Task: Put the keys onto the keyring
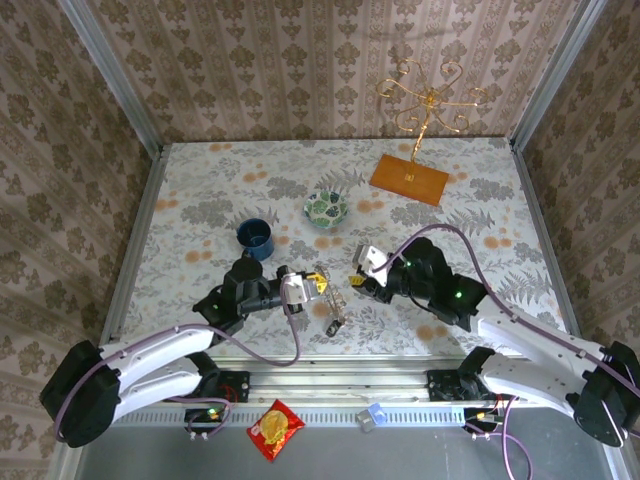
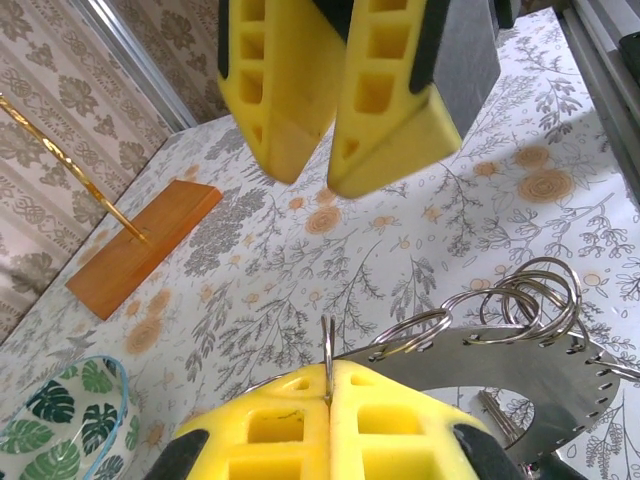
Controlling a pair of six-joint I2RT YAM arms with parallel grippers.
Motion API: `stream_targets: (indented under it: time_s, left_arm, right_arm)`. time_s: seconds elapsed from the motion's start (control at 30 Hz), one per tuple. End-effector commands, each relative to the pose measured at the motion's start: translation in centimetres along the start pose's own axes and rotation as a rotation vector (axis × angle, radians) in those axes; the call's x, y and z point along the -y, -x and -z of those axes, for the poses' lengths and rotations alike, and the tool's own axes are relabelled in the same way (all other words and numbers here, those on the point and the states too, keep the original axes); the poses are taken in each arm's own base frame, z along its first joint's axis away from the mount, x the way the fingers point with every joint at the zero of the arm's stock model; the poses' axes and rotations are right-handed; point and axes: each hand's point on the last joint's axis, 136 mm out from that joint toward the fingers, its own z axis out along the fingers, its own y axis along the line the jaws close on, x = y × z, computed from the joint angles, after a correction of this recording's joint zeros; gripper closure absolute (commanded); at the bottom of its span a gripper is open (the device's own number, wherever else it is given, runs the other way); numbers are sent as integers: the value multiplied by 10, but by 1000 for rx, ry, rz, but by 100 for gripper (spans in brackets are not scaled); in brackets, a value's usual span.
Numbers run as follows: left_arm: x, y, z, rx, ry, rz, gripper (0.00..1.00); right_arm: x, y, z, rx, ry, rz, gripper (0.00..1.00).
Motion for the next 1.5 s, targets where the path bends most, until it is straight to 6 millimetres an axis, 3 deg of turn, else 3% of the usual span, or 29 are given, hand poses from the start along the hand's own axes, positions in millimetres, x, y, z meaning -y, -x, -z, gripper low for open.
stream_targets:
  time_s: [0.0,0.27,0.43,0.63,0.77,0.97,1.17,1.47]
  left_arm:
    - [-13,15,6,23,57,41,100]
    - [-38,23,35,-50,205,262,100]
    - [-63,20,77,-105,425,399,100]
    - [-73,14,131,-180,612,495,100]
    - [-73,1,162,-295,706,557,100]
    - [-76,-19,204,-438,878,623,100]
    - [-82,-23,236,-453,1032,671,100]
    - [-93,-23,282,-459,1267,693,100]
  right_arm:
    - [21,0,9,12,-135,-165,69]
    - [49,3,19,-57,-279,-352,74]
    - [50,6,13,-111,-271,-412,75]
    - [35,16,-9,-183,-194,-410,76]
    - [12,24,-36,-230,-111,-422,76]
    - [-38,21,-96,-351,27,-480,76]
    - [-79,18,-148,-426,120,-288,70]
    - [-94,6,-214,-533,157,-359,71]
